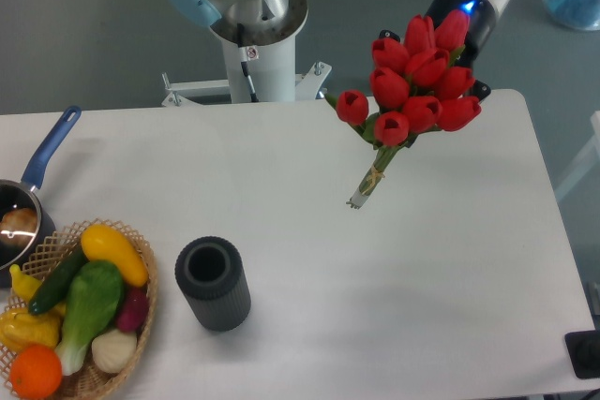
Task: Place the flowers on the table
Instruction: 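Hold the red tulip bunch by the stems and rotate the gripper downward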
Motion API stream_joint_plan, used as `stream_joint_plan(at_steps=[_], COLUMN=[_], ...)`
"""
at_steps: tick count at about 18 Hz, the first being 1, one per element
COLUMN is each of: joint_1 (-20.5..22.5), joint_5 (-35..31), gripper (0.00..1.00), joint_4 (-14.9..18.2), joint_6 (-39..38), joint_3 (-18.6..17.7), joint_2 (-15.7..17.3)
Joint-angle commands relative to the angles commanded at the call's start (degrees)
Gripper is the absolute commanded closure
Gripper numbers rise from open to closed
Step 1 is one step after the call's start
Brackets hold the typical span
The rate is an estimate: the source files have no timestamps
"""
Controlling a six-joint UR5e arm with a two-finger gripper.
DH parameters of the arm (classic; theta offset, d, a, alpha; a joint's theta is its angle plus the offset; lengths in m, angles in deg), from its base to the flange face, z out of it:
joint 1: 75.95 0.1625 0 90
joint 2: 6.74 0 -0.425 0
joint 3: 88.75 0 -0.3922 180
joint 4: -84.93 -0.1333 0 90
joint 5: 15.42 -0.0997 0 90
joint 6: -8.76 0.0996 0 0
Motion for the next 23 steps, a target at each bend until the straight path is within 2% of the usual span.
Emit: stream_joint_plan(at_steps=[2,9,13,19,21,23], joint_1=[0.0,0.88,0.18,0.09,-0.09,-1.31], joint_5=[-0.09,-0.52,-9.21,-10.63,-15.88,-20.02], gripper=[0.55,0.55,0.55,0.55,0.55,0.55], joint_4=[-0.18,-0.09,0.0,0.26,0.53,0.53], joint_6=[0.44,-0.53,-1.31,-2.64,-3.34,-3.43], joint_3=[-1.4,-1.49,-1.58,-1.67,-1.84,-1.85], joint_2=[0.87,2.19,4.39,5.62,7.37,7.65])
